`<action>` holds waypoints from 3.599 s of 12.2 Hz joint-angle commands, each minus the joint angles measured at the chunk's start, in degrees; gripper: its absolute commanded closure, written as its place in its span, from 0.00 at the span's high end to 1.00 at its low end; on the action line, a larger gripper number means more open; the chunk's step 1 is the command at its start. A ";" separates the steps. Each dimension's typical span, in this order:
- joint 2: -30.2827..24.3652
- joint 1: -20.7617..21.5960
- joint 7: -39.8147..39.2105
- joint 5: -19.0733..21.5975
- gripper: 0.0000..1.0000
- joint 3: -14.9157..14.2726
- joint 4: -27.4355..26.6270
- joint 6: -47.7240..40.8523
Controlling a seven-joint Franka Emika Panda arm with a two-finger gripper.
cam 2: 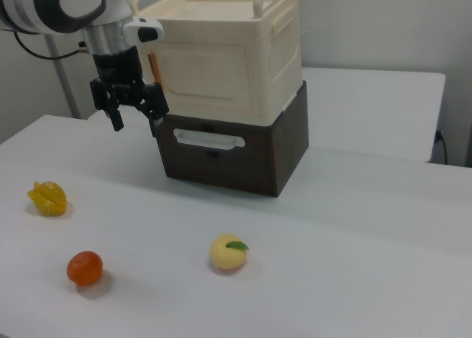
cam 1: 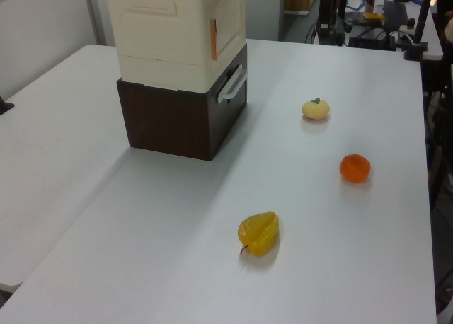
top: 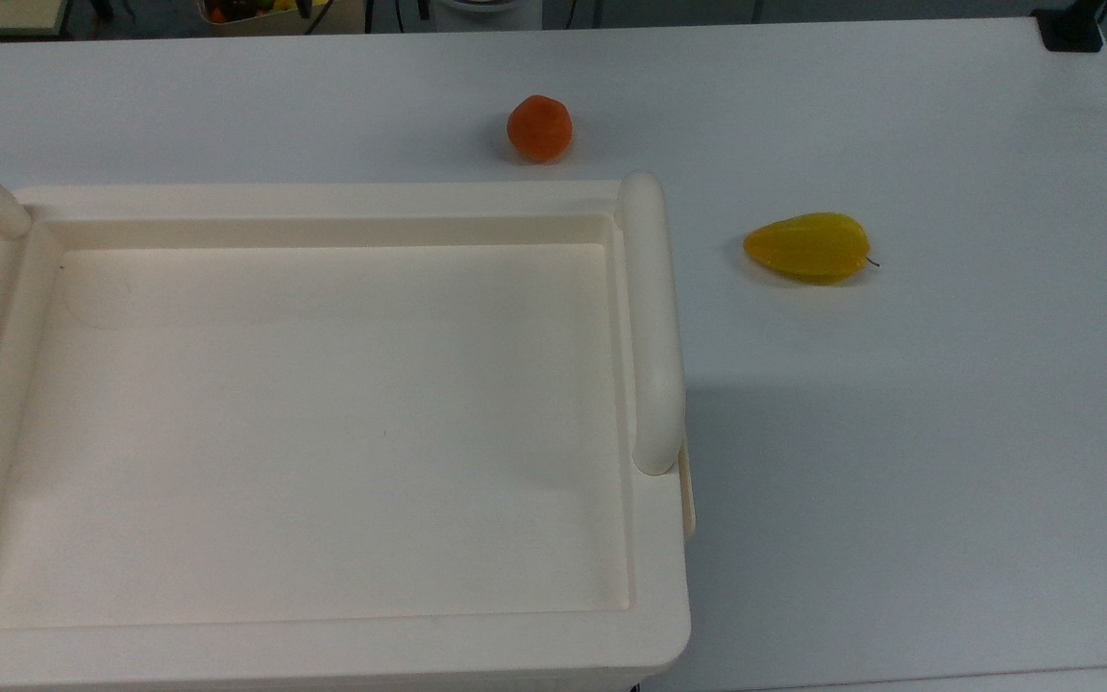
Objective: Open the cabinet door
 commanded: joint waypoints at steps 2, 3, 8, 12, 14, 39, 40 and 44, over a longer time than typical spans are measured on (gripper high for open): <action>-1.58 -0.09 -0.12 -0.80 1.00 0.59 -1.53 -1.08; -1.58 -0.09 -0.20 -0.79 1.00 0.59 -1.53 -1.17; 1.30 1.39 0.06 -0.18 1.00 0.77 1.97 0.05; 4.03 4.82 4.87 -0.18 1.00 0.68 4.88 9.06; 7.10 8.06 8.92 -0.97 1.00 0.68 5.93 17.16; 15.91 10.63 13.07 -8.00 0.19 0.59 7.26 44.97; 15.82 10.63 13.07 -7.91 0.16 0.68 7.17 44.10; 14.86 10.63 15.78 -7.91 0.11 0.68 7.26 40.50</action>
